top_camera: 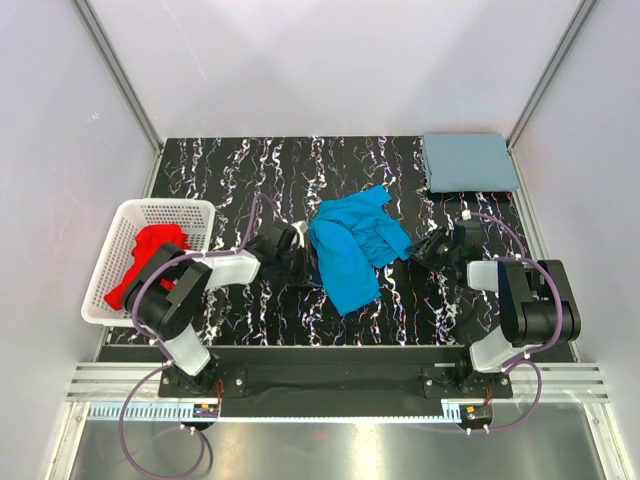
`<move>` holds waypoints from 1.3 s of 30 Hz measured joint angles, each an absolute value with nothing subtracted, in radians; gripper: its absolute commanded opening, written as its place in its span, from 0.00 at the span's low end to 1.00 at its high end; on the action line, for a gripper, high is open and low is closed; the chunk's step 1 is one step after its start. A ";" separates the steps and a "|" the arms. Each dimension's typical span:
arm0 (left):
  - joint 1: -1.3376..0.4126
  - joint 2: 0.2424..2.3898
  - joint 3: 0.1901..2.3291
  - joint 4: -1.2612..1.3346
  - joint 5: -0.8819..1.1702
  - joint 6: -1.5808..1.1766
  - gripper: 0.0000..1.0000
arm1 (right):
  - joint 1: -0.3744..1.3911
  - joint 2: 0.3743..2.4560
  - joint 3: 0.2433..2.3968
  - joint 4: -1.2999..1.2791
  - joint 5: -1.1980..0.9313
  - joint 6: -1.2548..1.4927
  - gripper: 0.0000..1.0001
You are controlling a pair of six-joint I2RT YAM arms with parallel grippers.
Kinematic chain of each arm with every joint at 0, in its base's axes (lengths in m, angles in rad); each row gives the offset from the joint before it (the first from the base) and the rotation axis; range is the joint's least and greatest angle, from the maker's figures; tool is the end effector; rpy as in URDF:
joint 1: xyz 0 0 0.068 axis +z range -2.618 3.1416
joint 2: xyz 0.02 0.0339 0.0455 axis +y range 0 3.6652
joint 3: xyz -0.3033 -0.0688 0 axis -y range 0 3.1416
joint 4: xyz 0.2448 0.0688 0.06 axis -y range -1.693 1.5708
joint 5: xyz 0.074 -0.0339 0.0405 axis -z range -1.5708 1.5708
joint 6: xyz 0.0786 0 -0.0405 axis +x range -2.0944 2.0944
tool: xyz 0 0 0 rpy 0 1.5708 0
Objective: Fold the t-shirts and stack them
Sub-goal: Flatten the tshirt out
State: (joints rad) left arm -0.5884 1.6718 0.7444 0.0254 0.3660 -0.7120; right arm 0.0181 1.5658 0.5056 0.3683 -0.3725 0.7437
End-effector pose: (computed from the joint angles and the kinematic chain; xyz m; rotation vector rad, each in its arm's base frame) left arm 0.2646 -0.2104 0.1398 0.0064 2.6698 -0.9529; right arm 0.3033 0.0341 0.1386 0.6342 2.2524 0.8151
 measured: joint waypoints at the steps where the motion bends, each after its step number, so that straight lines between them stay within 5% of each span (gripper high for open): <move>1: -0.587 1.674 0.759 0.011 0.364 -0.706 0.00 | 0.018 1.566 0.500 0.364 -0.362 0.742 0.09; 2: -0.582 1.677 0.776 -0.005 0.363 -0.699 0.00 | 0.018 1.565 0.495 0.360 -0.355 0.746 0.00; 7: -0.467 1.679 0.908 -0.139 0.362 -0.619 0.00 | 0.018 1.504 0.497 0.252 -0.329 0.731 0.00; 14: -0.360 1.613 1.137 -0.334 0.306 -0.501 0.00 | 0.019 1.054 0.653 -0.099 -0.232 0.693 0.00; 16: -0.368 1.568 1.152 -0.335 0.314 -0.492 0.15 | 0.020 0.950 0.731 -0.171 -0.212 0.684 0.00; 17: -0.374 1.547 1.150 -0.331 0.326 -0.489 0.37 | 0.020 0.905 0.775 -0.202 -0.207 0.681 0.00; 22: -0.466 1.491 1.033 -0.234 0.353 -0.533 0.60 | 0.021 0.830 0.849 -0.315 -0.227 0.687 0.00; 39: -0.849 1.433 0.801 -0.123 0.239 -0.594 0.63 | 0.024 0.831 1.147 -0.551 -0.257 0.673 0.00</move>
